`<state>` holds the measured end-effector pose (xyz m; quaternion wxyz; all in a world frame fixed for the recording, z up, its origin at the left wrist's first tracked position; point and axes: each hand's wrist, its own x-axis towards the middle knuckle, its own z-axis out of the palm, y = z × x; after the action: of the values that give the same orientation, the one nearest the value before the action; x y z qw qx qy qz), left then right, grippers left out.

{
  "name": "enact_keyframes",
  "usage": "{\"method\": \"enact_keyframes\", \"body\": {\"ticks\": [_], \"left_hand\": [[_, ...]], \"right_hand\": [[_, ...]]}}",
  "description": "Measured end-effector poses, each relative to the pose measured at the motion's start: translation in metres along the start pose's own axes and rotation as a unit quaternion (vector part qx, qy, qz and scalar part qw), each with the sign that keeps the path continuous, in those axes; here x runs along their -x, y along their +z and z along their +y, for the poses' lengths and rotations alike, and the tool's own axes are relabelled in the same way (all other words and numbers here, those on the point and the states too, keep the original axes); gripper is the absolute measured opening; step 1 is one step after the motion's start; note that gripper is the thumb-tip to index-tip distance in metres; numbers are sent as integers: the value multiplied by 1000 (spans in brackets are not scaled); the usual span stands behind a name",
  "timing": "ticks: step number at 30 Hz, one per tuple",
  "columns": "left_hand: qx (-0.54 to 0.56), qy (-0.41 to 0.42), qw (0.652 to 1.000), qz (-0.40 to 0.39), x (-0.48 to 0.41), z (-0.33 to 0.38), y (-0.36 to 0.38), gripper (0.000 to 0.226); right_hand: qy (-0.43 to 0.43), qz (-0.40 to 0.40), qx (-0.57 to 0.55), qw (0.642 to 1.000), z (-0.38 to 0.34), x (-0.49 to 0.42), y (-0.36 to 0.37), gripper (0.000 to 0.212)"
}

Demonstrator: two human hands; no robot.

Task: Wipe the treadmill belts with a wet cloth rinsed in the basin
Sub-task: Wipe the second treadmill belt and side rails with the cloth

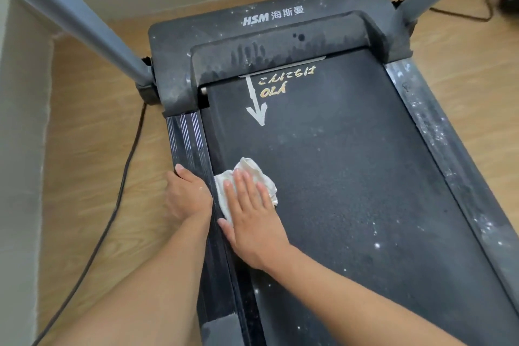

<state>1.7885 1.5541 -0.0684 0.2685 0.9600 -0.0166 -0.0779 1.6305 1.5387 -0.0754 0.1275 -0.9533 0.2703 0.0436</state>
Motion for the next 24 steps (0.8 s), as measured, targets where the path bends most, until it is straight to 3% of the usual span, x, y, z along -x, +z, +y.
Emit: {"method": "enact_keyframes", "body": {"ticks": [2, 4, 8, 12, 14, 17, 19, 21, 24], "left_hand": [[-3, -3, 1000, -2, -1, -2, 0, 54], [11, -6, 1000, -1, -1, -2, 1, 55], [2, -10, 1000, 0, 0, -1, 1, 55], [-2, -13, 1000, -2, 2, 0, 0, 56], [4, -11, 1000, 1, 1, 0, -1, 56], [2, -12, 1000, 3, 0, 0, 0, 53], [-4, -11, 1000, -1, 1, -1, -1, 53], [-6, -9, 1000, -4, 0, -1, -2, 53], [-6, 1, 1000, 0, 0, -1, -2, 53]], "right_hand": [[-109, -18, 33, 993, 31, 13, -4, 76], [-128, -22, 38, 991, 82, 21, -16, 76], [92, -14, 8, 996, 193, 28, -45, 84], [297, 12, -40, 954, 274, 59, -69, 93], [349, 36, -68, 934, 281, 72, -74, 97], [389, 41, -127, 912, 230, 53, -66, 117], [333, 17, -103, 937, 169, 39, -51, 120], [220, -6, -73, 973, 102, 31, -34, 117], [53, -31, -39, 997, 22, 38, -12, 109]]}}
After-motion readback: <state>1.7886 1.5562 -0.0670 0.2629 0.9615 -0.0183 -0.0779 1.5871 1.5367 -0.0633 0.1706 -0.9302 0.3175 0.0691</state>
